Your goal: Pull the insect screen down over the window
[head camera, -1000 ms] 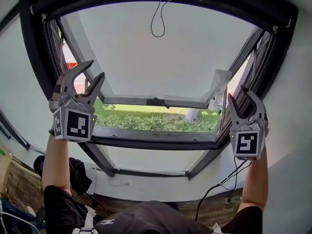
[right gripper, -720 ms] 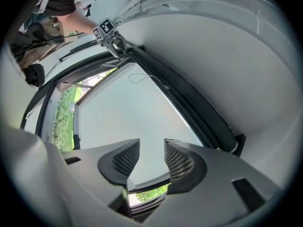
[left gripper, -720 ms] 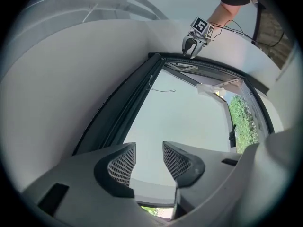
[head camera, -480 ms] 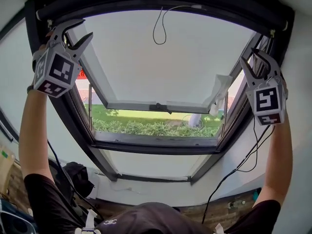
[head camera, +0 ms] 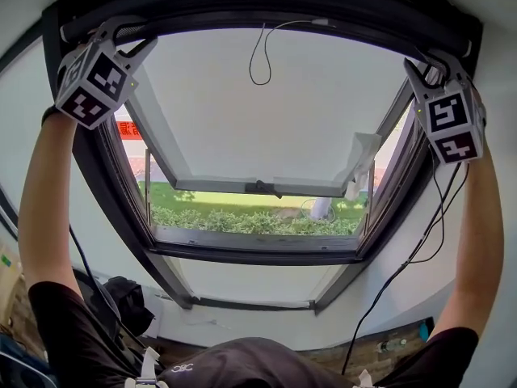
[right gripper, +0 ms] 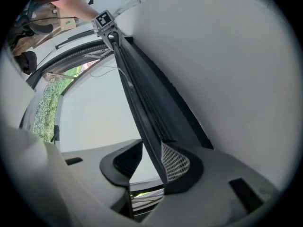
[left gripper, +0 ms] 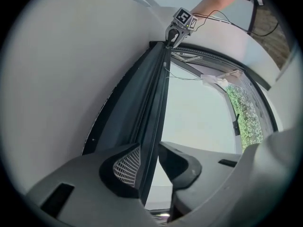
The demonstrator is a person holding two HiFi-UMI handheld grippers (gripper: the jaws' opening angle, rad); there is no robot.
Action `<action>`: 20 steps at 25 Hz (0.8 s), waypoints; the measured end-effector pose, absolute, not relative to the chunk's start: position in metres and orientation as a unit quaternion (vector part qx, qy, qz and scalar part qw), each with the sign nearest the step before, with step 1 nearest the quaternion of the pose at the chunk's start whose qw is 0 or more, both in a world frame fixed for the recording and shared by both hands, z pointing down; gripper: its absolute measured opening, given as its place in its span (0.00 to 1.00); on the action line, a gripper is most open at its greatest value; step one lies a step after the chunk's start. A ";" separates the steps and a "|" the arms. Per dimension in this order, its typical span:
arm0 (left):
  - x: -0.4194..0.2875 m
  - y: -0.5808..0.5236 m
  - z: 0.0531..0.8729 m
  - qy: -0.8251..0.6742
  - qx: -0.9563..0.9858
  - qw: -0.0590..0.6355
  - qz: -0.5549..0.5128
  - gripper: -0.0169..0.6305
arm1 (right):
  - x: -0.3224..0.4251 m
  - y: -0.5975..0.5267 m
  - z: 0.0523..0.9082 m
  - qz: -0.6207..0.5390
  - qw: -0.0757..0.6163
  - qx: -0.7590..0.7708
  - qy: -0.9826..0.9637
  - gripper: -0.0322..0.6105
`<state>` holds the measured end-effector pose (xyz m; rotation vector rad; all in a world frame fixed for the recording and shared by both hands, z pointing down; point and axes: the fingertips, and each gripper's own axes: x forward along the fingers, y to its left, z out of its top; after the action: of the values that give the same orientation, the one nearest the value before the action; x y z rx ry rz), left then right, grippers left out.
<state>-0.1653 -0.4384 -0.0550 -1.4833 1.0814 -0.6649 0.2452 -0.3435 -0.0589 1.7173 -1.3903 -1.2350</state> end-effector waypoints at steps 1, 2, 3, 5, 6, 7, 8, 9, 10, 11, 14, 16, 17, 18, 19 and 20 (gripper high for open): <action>-0.165 -0.440 -0.056 0.458 -0.633 0.556 -0.282 0.20 | 0.246 -0.345 -0.062 -0.465 0.303 0.648 -0.522 0.25; -0.166 -0.442 -0.056 0.458 -0.636 0.553 -0.284 0.20 | 0.247 -0.347 -0.064 -0.466 0.306 0.649 -0.519 0.25; -0.167 -0.444 -0.056 0.458 -0.637 0.551 -0.286 0.20 | 0.248 -0.348 -0.066 -0.466 0.309 0.649 -0.515 0.25; -0.169 -0.447 -0.056 0.460 -0.634 0.551 -0.290 0.20 | 0.250 -0.352 -0.068 -0.466 0.317 0.650 -0.511 0.25; -0.169 -0.448 -0.056 0.461 -0.631 0.552 -0.291 0.20 | 0.251 -0.354 -0.069 -0.464 0.321 0.650 -0.509 0.25; -0.170 -0.450 -0.057 0.462 -0.629 0.552 -0.292 0.20 | 0.253 -0.357 -0.069 -0.462 0.324 0.650 -0.509 0.25; -0.170 -0.451 -0.057 0.462 -0.628 0.553 -0.295 0.20 | 0.255 -0.360 -0.069 -0.458 0.328 0.650 -0.509 0.25; -0.170 -0.452 -0.057 0.462 -0.626 0.553 -0.298 0.20 | 0.258 -0.363 -0.068 -0.455 0.333 0.651 -0.509 0.25; -0.170 -0.454 -0.057 0.461 -0.625 0.553 -0.302 0.20 | 0.260 -0.366 -0.067 -0.452 0.337 0.651 -0.507 0.24; -0.169 -0.455 -0.056 0.459 -0.624 0.553 -0.307 0.20 | 0.262 -0.368 -0.067 -0.451 0.341 0.652 -0.505 0.23; -0.168 -0.458 -0.053 0.460 -0.616 0.555 -0.319 0.12 | 0.265 -0.374 -0.065 -0.449 0.348 0.653 -0.501 0.20; -0.168 -0.464 -0.050 0.458 -0.615 0.552 -0.328 0.10 | 0.263 -0.378 -0.064 -0.452 0.358 0.651 -0.494 0.19; -0.168 -0.465 -0.049 0.456 -0.615 0.552 -0.330 0.09 | 0.261 -0.381 -0.063 -0.456 0.364 0.648 -0.488 0.18; -0.167 -0.464 -0.050 0.455 -0.615 0.553 -0.332 0.09 | 0.260 -0.383 -0.063 -0.461 0.370 0.646 -0.482 0.17; -0.166 -0.463 -0.051 0.454 -0.614 0.553 -0.332 0.09 | 0.258 -0.385 -0.062 -0.465 0.375 0.645 -0.476 0.15; -0.166 -0.463 -0.052 0.453 -0.615 0.553 -0.333 0.10 | 0.258 -0.386 -0.062 -0.468 0.379 0.645 -0.471 0.15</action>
<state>-0.1662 -0.4631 -0.0517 -1.4540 1.0716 -0.7867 0.2578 -0.3863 -0.0624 1.6482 -1.2031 -1.1959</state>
